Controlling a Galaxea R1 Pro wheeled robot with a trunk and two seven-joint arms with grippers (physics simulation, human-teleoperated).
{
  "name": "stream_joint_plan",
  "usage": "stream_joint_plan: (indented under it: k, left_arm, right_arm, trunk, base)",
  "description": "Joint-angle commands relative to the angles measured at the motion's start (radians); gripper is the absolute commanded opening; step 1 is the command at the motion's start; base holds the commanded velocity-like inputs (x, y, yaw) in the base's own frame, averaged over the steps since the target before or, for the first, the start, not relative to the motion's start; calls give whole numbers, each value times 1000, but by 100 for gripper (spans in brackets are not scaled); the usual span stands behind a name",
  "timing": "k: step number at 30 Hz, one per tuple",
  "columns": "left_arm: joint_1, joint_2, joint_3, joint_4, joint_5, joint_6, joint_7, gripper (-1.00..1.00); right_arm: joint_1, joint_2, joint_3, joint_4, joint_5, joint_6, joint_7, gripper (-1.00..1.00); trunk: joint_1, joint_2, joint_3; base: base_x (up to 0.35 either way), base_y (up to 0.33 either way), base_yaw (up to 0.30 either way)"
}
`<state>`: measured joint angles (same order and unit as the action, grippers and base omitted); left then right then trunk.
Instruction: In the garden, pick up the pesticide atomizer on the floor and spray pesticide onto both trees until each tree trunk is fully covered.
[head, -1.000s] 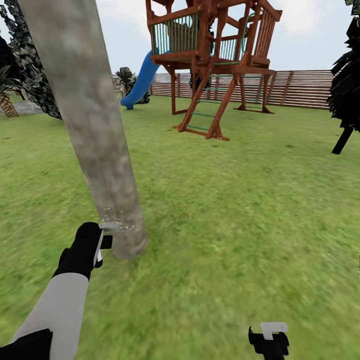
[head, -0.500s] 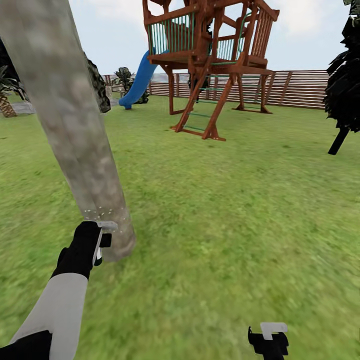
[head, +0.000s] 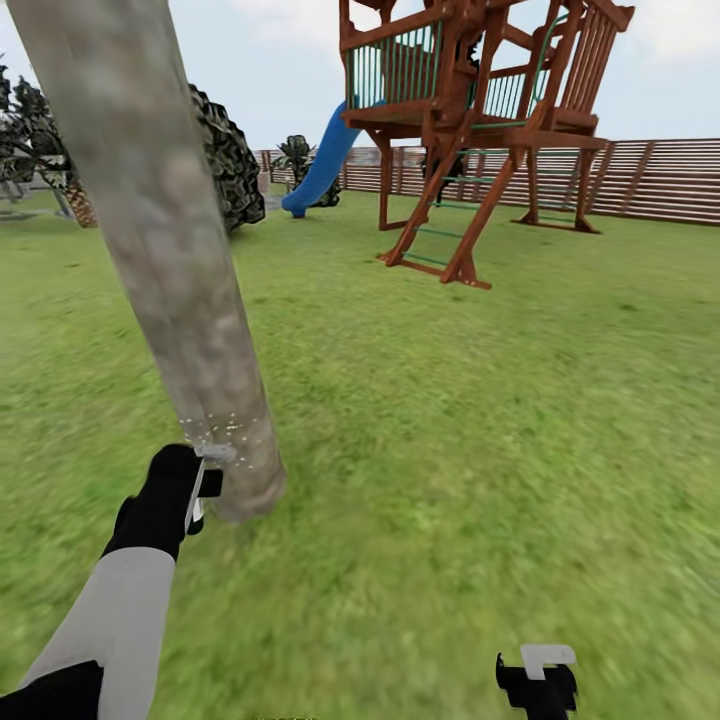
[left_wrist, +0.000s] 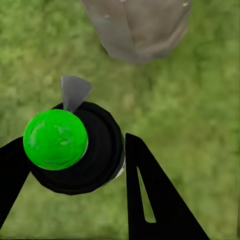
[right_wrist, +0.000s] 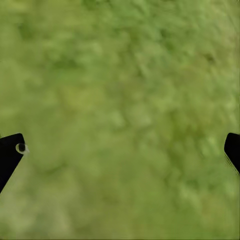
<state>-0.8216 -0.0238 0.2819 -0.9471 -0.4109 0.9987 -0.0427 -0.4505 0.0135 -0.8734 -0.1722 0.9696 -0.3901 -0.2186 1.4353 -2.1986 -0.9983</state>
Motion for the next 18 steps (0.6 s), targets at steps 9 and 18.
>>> stream_joint_plan:
  k: [9,18]
  left_arm:
    - [1,-1,5,2,-5,1,-5,-100]
    - [1,1,6,10,-7,1,-2,-100]
  right_arm:
    - [-1,1,-7,0,11,-3,-3,100]
    - [-1,0,-7,0,11,-3,-3,100]
  trunk:
    - [0,0,-1]
    - [0,0,-1]
  base:
    - [-23,-275,201]
    - [24,-275,2]
